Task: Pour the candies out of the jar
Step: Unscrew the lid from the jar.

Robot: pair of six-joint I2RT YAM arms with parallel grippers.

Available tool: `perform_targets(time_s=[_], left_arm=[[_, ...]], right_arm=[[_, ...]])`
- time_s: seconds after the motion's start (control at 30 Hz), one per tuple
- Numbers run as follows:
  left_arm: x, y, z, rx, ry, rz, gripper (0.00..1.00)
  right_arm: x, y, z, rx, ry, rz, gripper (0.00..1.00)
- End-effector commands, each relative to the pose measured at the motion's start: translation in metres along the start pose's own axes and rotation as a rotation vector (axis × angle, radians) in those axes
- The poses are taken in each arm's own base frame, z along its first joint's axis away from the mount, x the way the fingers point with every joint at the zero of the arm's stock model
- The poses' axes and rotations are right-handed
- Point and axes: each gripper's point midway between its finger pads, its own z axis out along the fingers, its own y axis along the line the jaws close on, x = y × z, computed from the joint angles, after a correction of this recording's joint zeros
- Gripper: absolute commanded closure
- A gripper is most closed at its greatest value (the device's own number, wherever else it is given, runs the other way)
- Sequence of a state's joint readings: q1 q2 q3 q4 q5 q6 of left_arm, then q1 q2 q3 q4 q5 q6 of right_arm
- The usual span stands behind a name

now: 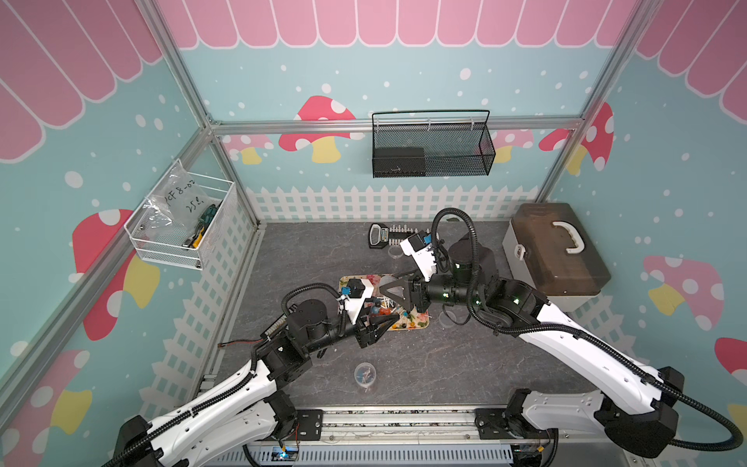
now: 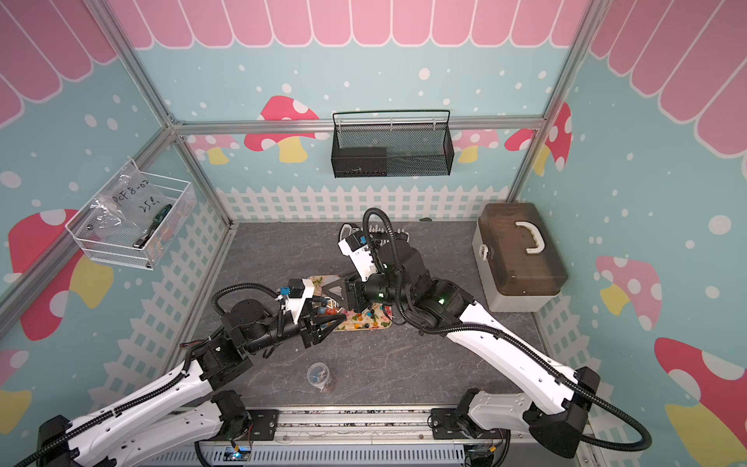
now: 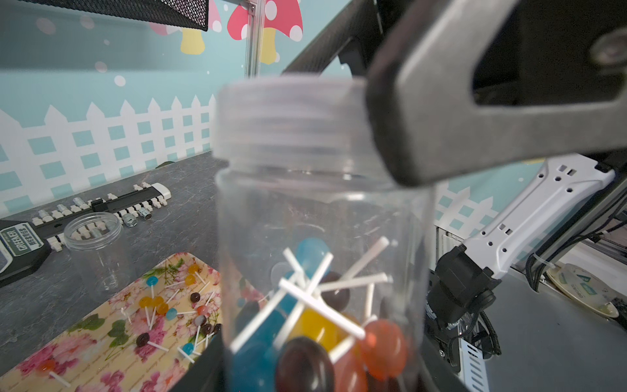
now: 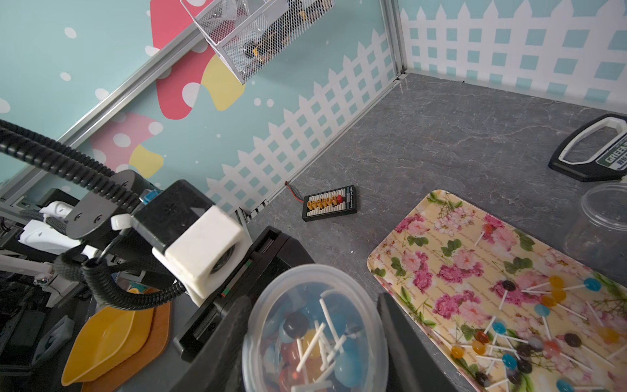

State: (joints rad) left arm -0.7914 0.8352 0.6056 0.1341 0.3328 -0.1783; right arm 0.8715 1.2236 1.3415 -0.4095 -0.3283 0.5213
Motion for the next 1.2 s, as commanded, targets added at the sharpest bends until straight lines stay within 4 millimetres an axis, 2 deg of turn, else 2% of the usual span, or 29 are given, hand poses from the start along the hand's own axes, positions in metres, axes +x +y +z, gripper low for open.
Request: perform_targets(time_s=[0.0, 0.23, 0.37, 0.43, 0.53, 0.7, 0.73, 0.8, 0.9, 1.07, 1.17], left_arm=[[-0.013, -0.013, -0.003, 0.062, -0.020, 0.008, 0.43], [-0.016, -0.030, -0.005, 0.150, -0.011, -0.008, 0.43], [-0.019, -0.041, -0.007, 0.210, -0.004, -0.012, 0.42], [-0.020, -0.045, -0.008, 0.234, 0.002, -0.016, 0.42], [-0.021, -0.048, -0.009, 0.251, 0.009, -0.017, 0.42], [-0.022, -0.047, -0.009, 0.244, 0.005, -0.011, 0.42], [-0.022, -0.047, -0.009, 0.241, 0.003, -0.010, 0.42], [-0.021, -0.045, -0.008, 0.233, -0.002, -0.012, 0.42], [-0.019, -0.042, -0.008, 0.219, -0.007, -0.016, 0.42], [-0.018, -0.038, -0.009, 0.196, -0.014, -0.016, 0.42], [-0.016, -0.036, -0.009, 0.181, -0.016, -0.015, 0.42]], right_arm=[[-0.014, 0.010, -0.006, -0.028, -0.026, -0.114, 0.67], [-0.023, 0.030, -0.019, -0.162, -0.047, -0.282, 0.68], [-0.017, 0.062, -0.038, -0.383, -0.057, -0.461, 0.67], [-0.013, 0.076, -0.050, -0.506, -0.070, -0.497, 0.67], [-0.016, 0.079, -0.057, -0.551, -0.096, -0.513, 0.67], [-0.017, 0.073, -0.056, -0.532, -0.092, -0.497, 0.66], [-0.017, 0.072, -0.055, -0.525, -0.089, -0.489, 0.64], [-0.017, 0.068, -0.053, -0.501, -0.086, -0.474, 0.46], [-0.021, 0.066, -0.054, -0.471, -0.101, -0.447, 0.30], [-0.027, 0.066, -0.059, -0.438, -0.153, -0.331, 0.24], [-0.031, 0.052, -0.059, -0.329, -0.170, -0.241, 0.23]])
